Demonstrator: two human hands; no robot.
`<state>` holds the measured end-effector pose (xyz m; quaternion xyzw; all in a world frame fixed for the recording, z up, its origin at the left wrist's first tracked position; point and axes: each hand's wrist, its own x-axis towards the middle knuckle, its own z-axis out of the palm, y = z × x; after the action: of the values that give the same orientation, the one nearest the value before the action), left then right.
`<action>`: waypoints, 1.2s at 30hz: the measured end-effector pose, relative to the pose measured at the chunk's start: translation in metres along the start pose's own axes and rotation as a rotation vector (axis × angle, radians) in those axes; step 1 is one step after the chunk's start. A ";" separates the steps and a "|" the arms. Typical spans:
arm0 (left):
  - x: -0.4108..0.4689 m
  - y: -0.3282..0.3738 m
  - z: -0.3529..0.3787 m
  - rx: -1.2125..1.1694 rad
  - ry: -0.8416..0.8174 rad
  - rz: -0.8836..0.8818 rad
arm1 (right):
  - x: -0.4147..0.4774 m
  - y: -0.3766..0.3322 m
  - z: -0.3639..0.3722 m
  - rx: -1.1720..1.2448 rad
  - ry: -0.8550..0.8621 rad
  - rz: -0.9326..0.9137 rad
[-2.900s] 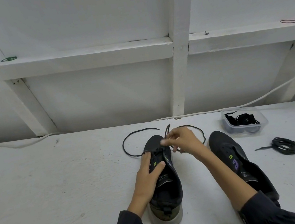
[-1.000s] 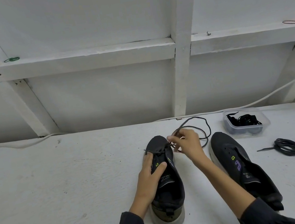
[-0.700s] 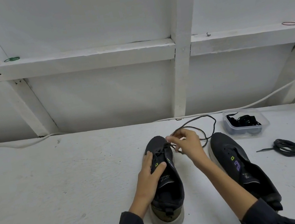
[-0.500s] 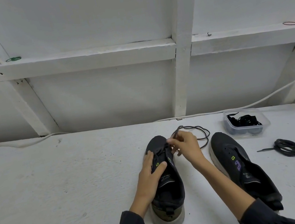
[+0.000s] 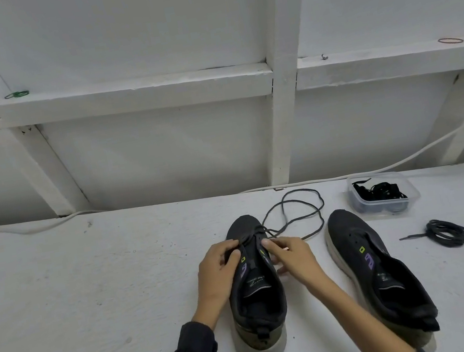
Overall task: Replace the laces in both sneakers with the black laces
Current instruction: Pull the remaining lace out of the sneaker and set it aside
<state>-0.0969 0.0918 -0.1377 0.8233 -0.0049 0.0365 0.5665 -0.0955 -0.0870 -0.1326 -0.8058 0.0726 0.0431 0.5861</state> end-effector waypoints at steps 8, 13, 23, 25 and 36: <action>0.018 0.007 -0.006 0.455 0.068 0.189 | -0.009 0.000 0.031 0.056 0.026 -0.118; 0.026 0.009 -0.008 0.608 -0.003 0.263 | -0.011 0.004 0.033 0.070 -0.039 -0.044; 0.043 0.019 -0.009 0.362 0.024 0.077 | -0.020 -0.002 0.037 0.151 -0.001 0.010; 0.037 0.016 -0.010 0.327 0.013 0.021 | -0.022 -0.005 0.036 0.152 0.006 0.003; 0.044 0.027 -0.019 0.226 0.238 0.028 | -0.027 -0.012 0.032 0.200 -0.004 0.047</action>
<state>-0.0550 0.1014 -0.1027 0.8715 0.0550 0.1417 0.4662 -0.1194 -0.0508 -0.1271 -0.7412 0.0942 0.0512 0.6627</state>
